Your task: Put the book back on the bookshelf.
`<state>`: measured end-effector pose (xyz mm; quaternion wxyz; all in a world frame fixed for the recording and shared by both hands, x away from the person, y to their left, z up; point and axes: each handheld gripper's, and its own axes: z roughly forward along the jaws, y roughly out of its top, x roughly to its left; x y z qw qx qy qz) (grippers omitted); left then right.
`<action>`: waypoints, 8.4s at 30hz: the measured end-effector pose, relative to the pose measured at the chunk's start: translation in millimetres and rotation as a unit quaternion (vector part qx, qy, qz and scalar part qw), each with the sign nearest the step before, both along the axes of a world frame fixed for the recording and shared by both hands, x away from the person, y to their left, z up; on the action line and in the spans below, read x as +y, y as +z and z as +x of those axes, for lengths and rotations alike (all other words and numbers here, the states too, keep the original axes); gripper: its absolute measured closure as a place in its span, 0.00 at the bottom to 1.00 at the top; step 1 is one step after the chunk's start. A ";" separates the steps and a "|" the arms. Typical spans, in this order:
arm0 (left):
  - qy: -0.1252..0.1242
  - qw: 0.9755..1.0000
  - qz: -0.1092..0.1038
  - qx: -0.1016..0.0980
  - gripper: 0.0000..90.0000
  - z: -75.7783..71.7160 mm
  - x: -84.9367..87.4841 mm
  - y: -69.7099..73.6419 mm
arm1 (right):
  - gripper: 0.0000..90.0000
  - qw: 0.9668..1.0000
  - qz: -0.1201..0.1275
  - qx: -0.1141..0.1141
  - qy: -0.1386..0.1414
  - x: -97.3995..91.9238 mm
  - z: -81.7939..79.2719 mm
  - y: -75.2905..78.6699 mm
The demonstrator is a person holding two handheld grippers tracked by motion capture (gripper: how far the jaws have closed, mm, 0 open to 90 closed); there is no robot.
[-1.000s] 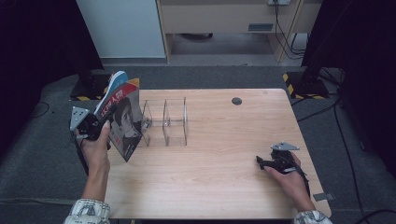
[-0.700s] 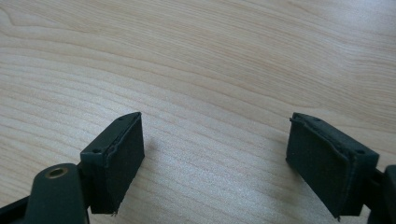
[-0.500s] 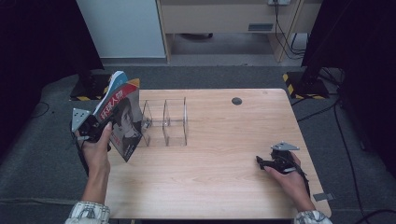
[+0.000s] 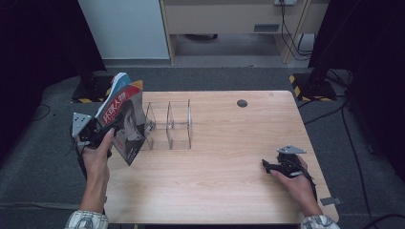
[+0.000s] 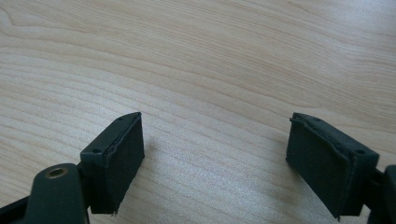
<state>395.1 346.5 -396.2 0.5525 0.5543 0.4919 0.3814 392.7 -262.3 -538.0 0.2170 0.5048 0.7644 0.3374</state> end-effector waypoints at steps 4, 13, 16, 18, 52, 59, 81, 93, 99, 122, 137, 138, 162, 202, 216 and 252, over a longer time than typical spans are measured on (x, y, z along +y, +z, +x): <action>-0.001 1.000 0.010 0.003 0.24 -1.6 0.6 -1.7 | 0.21 1.000 0.000 -0.001 -0.001 0.1 0.0 -0.2; -0.004 1.000 0.000 0.023 0.12 -3.9 2.4 -4.8 | 0.21 1.000 0.000 0.000 0.000 0.0 0.0 0.0; -0.007 0.999 0.016 0.029 0.10 -5.4 0.3 -5.8 | 0.21 1.000 0.000 -0.001 -0.001 0.2 0.0 -0.2; -0.009 0.999 0.019 0.030 0.09 -6.7 -0.3 -6.1 | 0.21 1.000 0.000 -0.001 -0.001 0.1 -0.1 -0.2; -0.018 0.997 0.047 0.050 0.07 -33.1 -0.5 -29.5 | 0.21 1.000 0.001 0.000 -0.001 0.4 -0.4 -0.1; -0.019 0.997 0.052 0.057 0.07 -36.2 0.2 -33.6 | 0.21 1.000 0.001 0.000 -0.002 0.4 -0.3 -0.1; -0.033 0.994 0.057 0.082 0.07 -49.9 -0.8 -49.0 | 0.21 1.000 0.001 0.000 0.000 0.5 -0.5 -0.1; -0.043 0.992 0.068 0.096 0.07 -63.4 -7.0 -56.9 | 0.21 1.000 0.001 0.001 0.001 0.5 -0.8 -0.1; -0.054 0.991 0.072 0.101 0.07 -71.6 -12.2 -59.7 | 0.20 1.000 0.001 0.001 0.001 0.7 -0.7 -0.1; -0.123 0.979 0.105 0.124 0.08 -90.0 -42.5 -67.2 | 0.20 1.000 0.001 0.001 0.001 0.8 -0.6 -0.2; -0.167 0.966 0.131 0.146 0.07 -76.2 -68.3 -69.3 | 0.20 1.000 -0.001 0.001 0.004 0.5 -1.4 -0.1; -0.170 0.965 0.133 0.147 0.07 -75.2 -70.5 -69.3 | 0.20 1.000 -0.001 0.001 0.004 0.5 -1.4 -0.1; -0.216 0.952 0.153 0.156 0.04 -55.6 -113.4 -69.0 | 0.19 1.000 0.000 0.002 0.004 1.1 -1.6 -0.2; -0.298 0.918 0.191 0.181 0.04 -32.7 -208.6 -86.9 | 0.18 1.000 -0.001 0.004 0.007 1.3 -2.3 -0.1; -0.336 0.898 0.206 0.196 0.04 -33.1 -248.6 -101.1 | 0.18 1.000 -0.002 0.004 0.008 1.4 -2.3 -0.1; -0.330 0.881 0.230 0.249 0.04 -17.6 -285.4 -139.0 | 0.17 1.000 -0.003 0.004 0.010 1.8 -2.8 -0.3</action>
